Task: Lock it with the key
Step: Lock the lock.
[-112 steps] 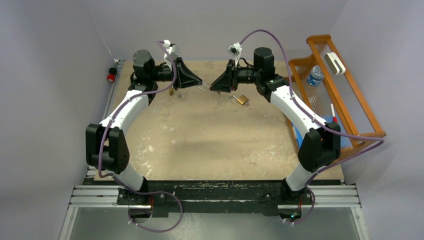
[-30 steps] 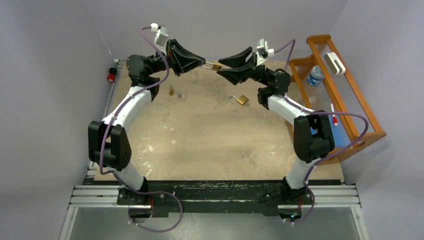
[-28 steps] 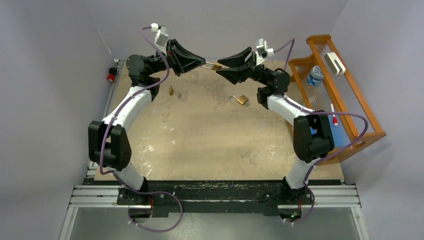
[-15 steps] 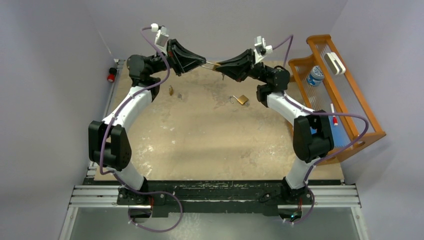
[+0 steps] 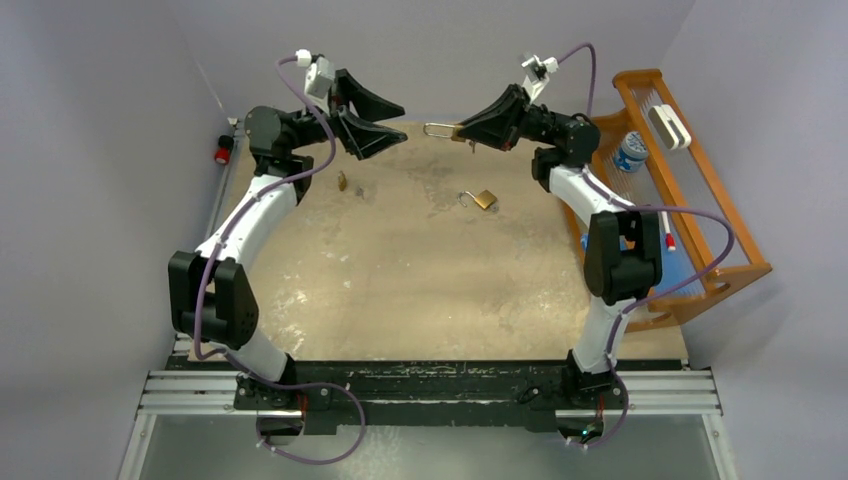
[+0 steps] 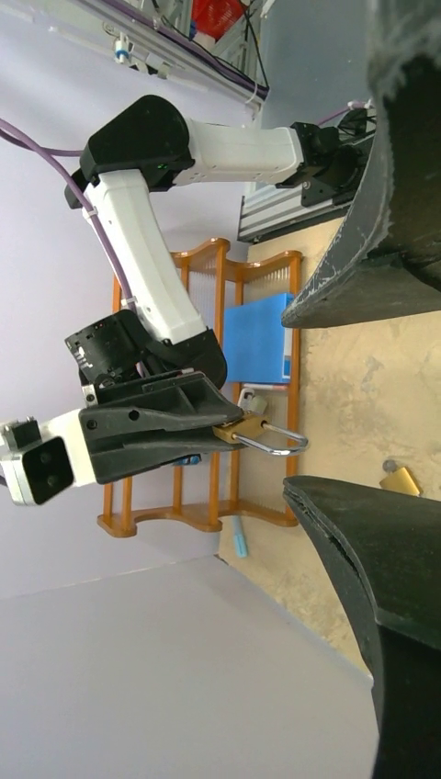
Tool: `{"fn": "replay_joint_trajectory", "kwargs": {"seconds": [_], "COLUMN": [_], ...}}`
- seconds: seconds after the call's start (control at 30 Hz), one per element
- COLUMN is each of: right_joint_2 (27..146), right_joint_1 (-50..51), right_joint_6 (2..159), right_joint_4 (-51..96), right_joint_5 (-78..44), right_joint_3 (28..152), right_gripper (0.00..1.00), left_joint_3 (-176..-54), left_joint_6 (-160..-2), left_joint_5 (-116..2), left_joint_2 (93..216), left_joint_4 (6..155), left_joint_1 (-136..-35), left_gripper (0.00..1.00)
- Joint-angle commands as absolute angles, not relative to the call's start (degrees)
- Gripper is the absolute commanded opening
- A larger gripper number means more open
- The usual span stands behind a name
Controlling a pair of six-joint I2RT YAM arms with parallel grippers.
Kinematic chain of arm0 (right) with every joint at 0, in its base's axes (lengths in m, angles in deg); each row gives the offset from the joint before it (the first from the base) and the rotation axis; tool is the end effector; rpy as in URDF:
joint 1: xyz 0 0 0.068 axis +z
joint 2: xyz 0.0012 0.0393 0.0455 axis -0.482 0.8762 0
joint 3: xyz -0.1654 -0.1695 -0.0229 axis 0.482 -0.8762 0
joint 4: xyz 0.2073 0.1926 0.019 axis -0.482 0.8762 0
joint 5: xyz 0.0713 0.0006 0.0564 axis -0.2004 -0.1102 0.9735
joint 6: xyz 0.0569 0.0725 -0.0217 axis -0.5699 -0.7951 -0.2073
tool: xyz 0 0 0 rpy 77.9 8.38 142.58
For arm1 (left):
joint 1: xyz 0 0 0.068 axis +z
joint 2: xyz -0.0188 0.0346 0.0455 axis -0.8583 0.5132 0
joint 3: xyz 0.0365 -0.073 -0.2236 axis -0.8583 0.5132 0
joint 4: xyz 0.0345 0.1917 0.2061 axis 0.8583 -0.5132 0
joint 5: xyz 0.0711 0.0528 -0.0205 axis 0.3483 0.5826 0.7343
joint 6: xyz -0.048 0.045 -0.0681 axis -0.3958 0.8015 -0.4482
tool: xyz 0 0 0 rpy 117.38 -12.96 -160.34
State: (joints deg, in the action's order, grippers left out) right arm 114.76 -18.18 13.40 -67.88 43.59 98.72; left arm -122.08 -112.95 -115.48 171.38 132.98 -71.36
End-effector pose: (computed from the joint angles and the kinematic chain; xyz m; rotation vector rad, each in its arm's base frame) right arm 0.3858 0.1535 0.3668 -0.9014 1.0557 1.5170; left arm 0.3610 -0.1588 0.4079 0.9172 1.0998 -1.3062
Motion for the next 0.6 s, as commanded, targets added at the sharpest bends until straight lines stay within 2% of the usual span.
{"fn": "replay_joint_trajectory", "kwargs": {"seconds": [0.0, 0.4, 0.57], "right_joint_2": [112.86, 111.24, 111.24], "right_joint_1": [-17.40, -16.95, -16.85], "right_joint_6": [8.96, 14.15, 14.20], "right_joint_4": [-78.78, -73.76, -73.57], "right_joint_5": [44.41, 43.27, 43.20], "right_joint_3": [100.75, 100.29, 100.32], "right_gripper": [0.00, 0.00, 0.00], "left_joint_3": [-122.73, -124.57, -125.35], "left_joint_6": [-110.01, -111.67, -115.89], "left_joint_5": [-116.16, -112.20, -111.53], "left_joint_2": [170.36, 174.41, 176.56], "left_joint_4": [130.89, 131.06, 135.23], "left_joint_1": [-71.78, -74.48, -75.54], "left_gripper": [0.58, 0.60, 0.55]}}
